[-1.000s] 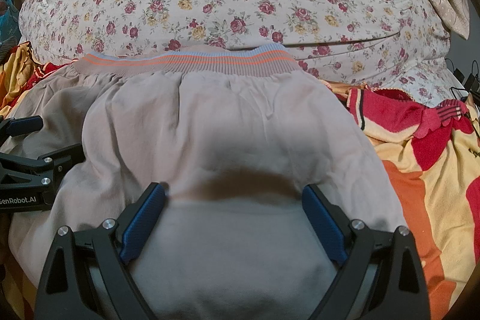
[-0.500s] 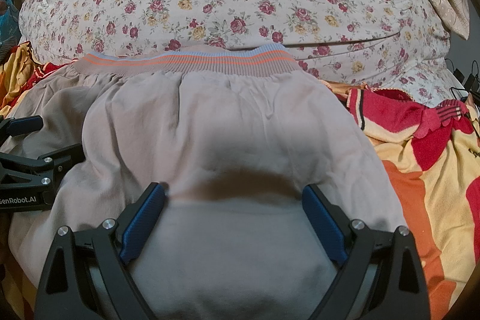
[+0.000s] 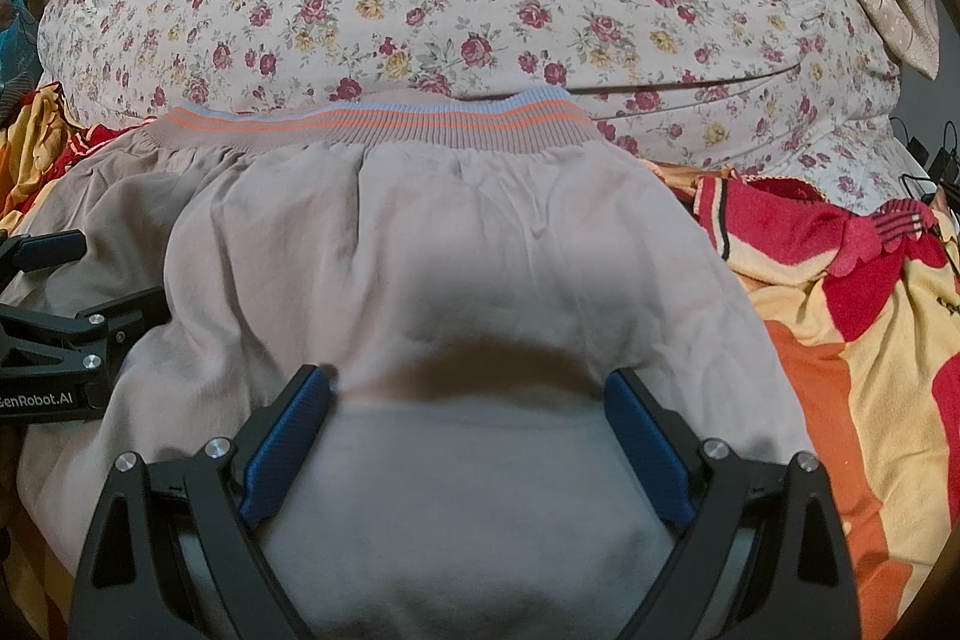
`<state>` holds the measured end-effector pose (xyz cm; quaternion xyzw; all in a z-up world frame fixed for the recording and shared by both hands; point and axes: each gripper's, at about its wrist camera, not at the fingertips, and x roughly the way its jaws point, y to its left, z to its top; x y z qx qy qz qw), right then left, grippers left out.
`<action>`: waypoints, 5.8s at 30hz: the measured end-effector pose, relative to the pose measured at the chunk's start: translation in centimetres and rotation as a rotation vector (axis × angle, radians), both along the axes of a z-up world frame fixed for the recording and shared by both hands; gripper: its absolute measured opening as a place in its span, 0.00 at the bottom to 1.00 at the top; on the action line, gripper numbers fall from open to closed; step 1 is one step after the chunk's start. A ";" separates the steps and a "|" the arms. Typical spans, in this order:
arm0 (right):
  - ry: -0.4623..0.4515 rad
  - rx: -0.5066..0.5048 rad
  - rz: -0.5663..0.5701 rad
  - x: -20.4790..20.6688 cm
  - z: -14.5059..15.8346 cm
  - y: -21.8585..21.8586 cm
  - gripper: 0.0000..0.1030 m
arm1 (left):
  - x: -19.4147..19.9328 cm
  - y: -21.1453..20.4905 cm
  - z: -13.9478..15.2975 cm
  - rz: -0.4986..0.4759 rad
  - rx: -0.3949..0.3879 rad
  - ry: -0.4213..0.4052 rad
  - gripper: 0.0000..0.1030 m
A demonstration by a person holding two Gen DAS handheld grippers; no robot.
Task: Fold large clothes
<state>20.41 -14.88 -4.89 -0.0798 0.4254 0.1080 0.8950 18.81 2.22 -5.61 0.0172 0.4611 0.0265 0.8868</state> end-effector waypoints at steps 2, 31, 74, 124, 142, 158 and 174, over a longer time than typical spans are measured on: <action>0.002 0.000 0.001 0.0 0.0 0.0 0.92 | 0.0 0.0 0.0 0.000 0.000 0.000 0.91; -0.011 -0.003 0.003 -0.1 0.1 0.0 0.93 | 0.1 0.0 0.0 -0.003 0.001 0.002 0.91; -0.012 -0.003 0.003 -0.1 0.1 0.1 0.93 | 0.1 0.0 0.0 -0.003 0.002 0.003 0.92; -0.010 -0.009 0.006 -0.1 0.0 0.1 0.95 | 0.0 0.0 -0.1 -0.007 0.006 0.002 0.92; -0.020 -0.004 0.006 0.0 0.0 0.1 0.95 | 0.0 -0.1 0.0 -0.008 0.008 0.002 0.92; -0.021 -0.005 0.006 0.0 -0.1 0.1 0.97 | 0.0 -0.1 -0.1 -0.008 0.008 0.002 0.92; -0.019 -0.006 0.006 0.0 0.0 0.1 0.98 | 0.1 0.0 -0.1 -0.009 0.011 -0.005 0.92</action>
